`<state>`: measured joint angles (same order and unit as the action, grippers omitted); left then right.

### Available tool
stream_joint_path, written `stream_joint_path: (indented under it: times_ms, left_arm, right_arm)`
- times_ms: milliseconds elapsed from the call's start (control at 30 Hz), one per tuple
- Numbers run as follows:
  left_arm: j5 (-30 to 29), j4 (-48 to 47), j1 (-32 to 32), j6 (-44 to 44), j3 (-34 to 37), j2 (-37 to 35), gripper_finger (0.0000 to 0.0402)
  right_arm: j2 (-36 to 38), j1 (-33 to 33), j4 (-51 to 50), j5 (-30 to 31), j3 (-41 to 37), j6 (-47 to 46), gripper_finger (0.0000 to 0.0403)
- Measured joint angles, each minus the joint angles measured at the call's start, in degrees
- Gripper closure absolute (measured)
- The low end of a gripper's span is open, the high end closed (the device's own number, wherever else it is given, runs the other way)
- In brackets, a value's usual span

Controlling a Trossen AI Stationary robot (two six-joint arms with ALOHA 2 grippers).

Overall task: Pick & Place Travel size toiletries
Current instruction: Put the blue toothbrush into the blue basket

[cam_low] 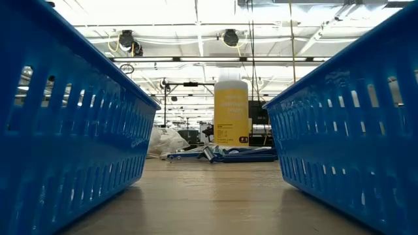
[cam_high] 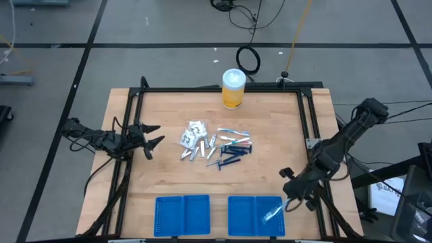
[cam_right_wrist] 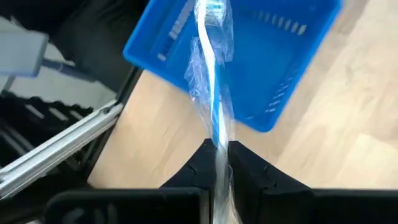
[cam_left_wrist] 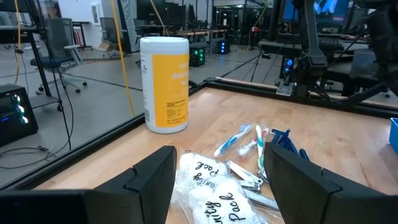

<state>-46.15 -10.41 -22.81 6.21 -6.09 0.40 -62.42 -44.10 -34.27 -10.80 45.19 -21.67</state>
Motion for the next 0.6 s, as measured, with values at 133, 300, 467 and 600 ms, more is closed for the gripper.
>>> stream_joint_path:
  times_ms: [133,300,467,600]
  left_arm:
    - [0.0,0.0,0.0,0.0,0.0,0.0,0.0162]
    - [0.0,0.0,0.0,0.0,0.0,0.0,0.0162]
    - [0.0,0.0,0.0,0.0,0.0,0.0,0.0162]
    - [0.0,0.0,0.0,0.0,0.0,0.0,0.0162]
  right_arm:
    - [-0.4,-2.0,-2.1,0.1,1.1,-0.6,0.0385]
    - [-1.0,-3.3,-2.6,0.1,2.1,0.7,0.0385]
    - [-5.6,-3.0,-3.5,0.0,2.1,2.1,0.0385]
    - [-9.5,-2.9,-3.4,0.1,2.2,2.2,0.0384]
